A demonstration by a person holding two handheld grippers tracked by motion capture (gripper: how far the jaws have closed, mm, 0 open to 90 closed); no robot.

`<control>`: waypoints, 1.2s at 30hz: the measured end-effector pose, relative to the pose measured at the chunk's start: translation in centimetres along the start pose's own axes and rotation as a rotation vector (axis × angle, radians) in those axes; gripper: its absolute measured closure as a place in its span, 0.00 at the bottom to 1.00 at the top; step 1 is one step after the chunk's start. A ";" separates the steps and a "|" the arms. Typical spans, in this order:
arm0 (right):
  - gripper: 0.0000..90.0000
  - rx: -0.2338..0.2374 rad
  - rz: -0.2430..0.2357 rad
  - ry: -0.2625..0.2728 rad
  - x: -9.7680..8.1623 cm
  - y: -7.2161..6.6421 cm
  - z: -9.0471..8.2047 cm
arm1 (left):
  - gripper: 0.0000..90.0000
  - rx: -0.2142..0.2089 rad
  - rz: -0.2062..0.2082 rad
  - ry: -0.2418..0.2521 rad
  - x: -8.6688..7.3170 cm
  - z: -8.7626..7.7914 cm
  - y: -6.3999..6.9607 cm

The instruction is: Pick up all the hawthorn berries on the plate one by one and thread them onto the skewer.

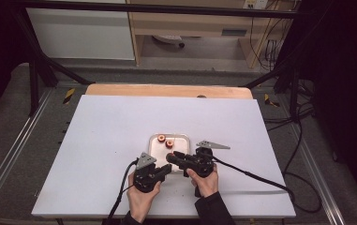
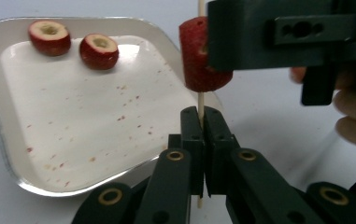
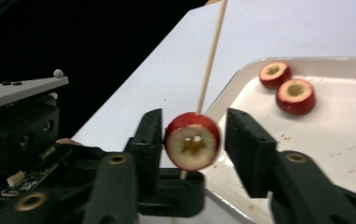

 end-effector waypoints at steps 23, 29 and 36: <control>0.15 -0.277 -0.230 -0.278 2.8 3.9 0.4 | 0.98 0.102 0.054 -0.042 -3.2 -3.2 -3.3; 0.17 -0.321 -0.271 -0.378 3.9 4.2 1.6 | 0.98 0.103 0.059 -0.047 -3.5 -3.5 -3.5; 0.21 -0.358 -0.336 -0.476 4.6 4.7 3.4 | 0.98 0.101 0.056 -0.049 -3.7 -3.6 -3.9</control>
Point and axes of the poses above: each handheld gripper's, and its own axes: z roughly forward along the jaws, x roughly out of its top, y roughly to its right, the point moved 7 cm from there along z, roughly forward along the jaws, and after that the axes turned 11 degrees about -y, right-handed, at the moved point
